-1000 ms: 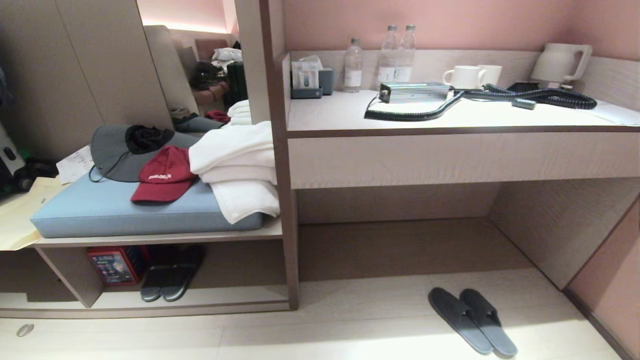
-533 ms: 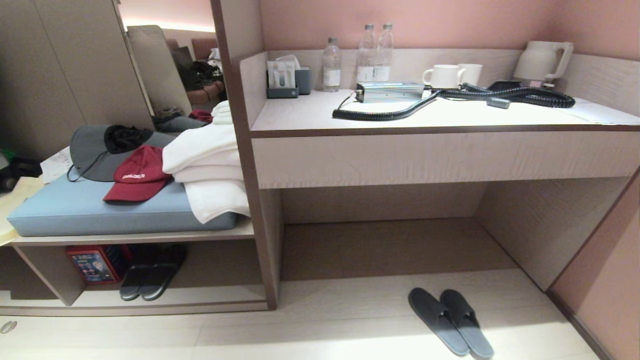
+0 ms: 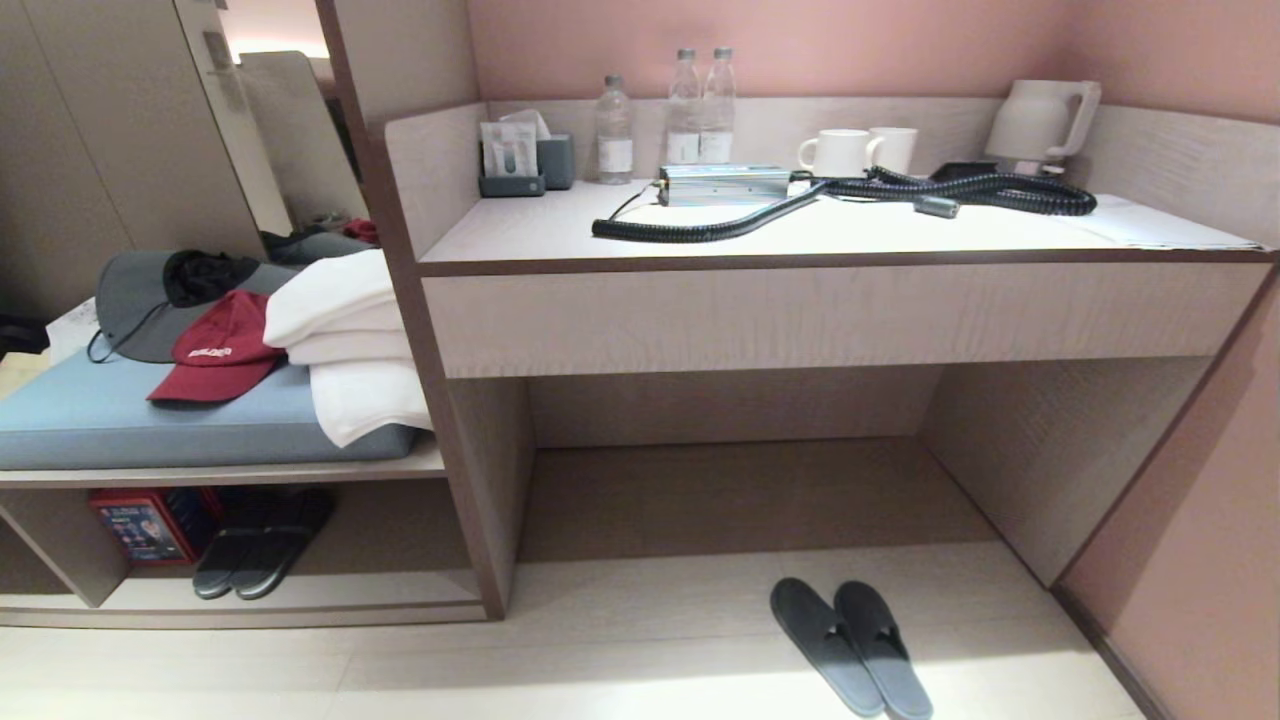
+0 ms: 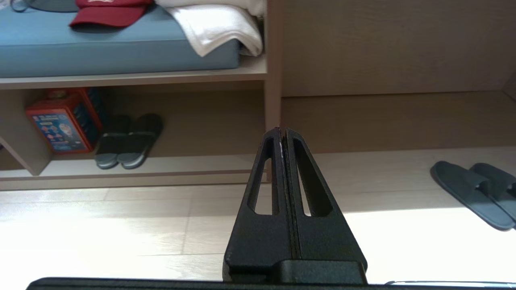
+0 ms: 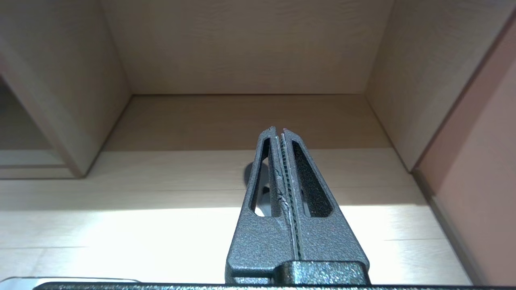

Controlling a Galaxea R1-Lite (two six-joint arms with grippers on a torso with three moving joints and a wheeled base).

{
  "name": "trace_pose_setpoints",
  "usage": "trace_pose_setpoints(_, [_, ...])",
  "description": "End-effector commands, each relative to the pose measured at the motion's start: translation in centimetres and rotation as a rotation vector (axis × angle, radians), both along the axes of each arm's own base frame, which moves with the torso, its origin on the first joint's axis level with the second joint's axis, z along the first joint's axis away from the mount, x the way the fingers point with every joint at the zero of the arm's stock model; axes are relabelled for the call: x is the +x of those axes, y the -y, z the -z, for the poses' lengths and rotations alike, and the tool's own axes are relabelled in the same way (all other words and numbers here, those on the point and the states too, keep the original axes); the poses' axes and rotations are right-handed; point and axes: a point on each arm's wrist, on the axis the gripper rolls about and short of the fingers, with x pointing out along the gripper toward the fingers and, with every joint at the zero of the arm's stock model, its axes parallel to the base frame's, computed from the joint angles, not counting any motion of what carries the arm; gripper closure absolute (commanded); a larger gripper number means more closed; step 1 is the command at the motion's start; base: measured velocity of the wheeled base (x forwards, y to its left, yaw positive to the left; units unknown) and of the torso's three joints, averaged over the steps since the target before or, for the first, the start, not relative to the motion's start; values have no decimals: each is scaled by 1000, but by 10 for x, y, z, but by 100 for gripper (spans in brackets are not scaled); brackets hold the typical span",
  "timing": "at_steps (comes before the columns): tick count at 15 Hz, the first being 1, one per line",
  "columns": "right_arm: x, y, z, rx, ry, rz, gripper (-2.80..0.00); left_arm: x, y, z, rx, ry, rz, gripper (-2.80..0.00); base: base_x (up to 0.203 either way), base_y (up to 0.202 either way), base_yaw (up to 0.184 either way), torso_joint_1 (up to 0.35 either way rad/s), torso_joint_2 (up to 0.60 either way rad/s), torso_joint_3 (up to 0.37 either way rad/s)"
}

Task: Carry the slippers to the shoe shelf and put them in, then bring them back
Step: Pick up the slippers on the floor

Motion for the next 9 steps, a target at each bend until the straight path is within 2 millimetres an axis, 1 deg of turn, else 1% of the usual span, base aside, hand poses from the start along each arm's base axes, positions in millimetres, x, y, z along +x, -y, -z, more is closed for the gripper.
trace_pose_setpoints(1, [0, 0, 0, 0, -1, 0, 0, 0, 0, 0, 0, -1, 0, 0, 0, -207, 7, 2, 2, 2])
trace_pose_setpoints(7, [0, 0, 0, 0, -1, 0, 0, 0, 0, 0, 0, -2, 0, 0, 0, -197, 2, 1, 1, 3])
trace_pose_setpoints(9, [0, 0, 0, 0, -1, 0, 0, 0, 0, 0, 0, -1, 0, 0, 0, -115, 5, 0, 2, 2])
